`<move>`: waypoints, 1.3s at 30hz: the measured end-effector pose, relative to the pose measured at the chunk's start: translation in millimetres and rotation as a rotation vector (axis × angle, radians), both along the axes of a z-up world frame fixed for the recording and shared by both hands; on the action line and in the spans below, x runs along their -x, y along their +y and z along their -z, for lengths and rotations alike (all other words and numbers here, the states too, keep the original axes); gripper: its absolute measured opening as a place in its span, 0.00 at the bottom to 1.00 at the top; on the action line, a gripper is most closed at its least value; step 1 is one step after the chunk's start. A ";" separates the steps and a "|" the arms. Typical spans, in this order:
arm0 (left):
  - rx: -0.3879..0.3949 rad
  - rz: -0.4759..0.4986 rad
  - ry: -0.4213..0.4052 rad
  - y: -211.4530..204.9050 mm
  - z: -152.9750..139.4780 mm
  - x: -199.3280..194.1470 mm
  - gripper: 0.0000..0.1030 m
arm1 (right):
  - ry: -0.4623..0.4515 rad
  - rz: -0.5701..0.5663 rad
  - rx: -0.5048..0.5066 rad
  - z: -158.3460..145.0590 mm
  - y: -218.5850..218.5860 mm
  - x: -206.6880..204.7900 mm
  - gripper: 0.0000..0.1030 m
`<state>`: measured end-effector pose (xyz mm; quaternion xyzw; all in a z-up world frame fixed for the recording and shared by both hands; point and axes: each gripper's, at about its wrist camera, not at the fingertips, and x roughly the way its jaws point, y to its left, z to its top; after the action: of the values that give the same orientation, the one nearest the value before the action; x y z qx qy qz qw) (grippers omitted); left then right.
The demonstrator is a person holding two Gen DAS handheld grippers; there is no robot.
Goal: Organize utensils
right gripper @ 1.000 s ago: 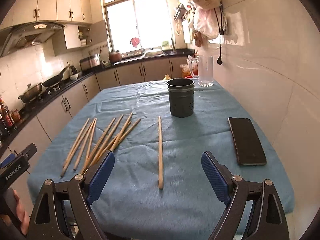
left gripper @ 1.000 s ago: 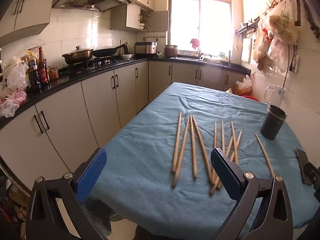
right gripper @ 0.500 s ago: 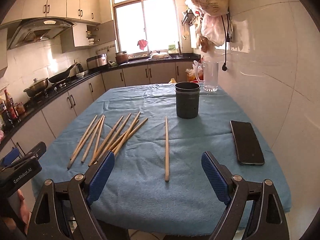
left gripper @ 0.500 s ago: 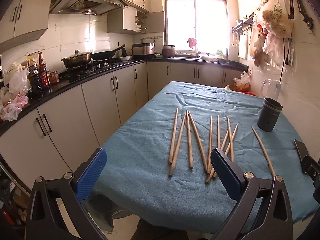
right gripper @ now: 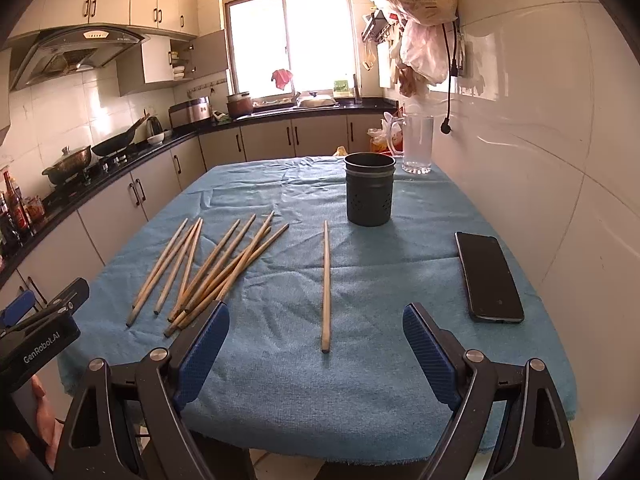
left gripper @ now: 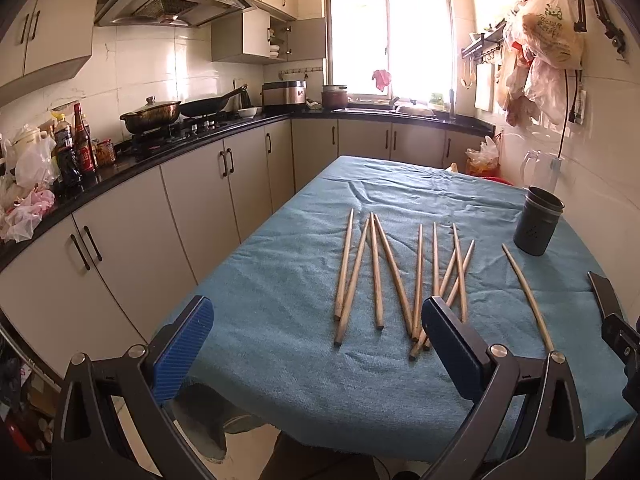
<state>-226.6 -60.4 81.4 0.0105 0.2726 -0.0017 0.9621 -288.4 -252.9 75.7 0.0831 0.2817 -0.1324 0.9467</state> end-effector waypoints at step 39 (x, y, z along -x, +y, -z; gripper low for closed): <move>0.014 0.008 0.026 10.8 3.3 -2.5 1.00 | 0.038 -0.025 -0.012 4.1 2.5 -7.6 0.89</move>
<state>-224.1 -49.7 78.1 0.0048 0.2851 -0.0075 0.9584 -280.9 -250.4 71.6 0.0829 0.3016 -0.1205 0.9422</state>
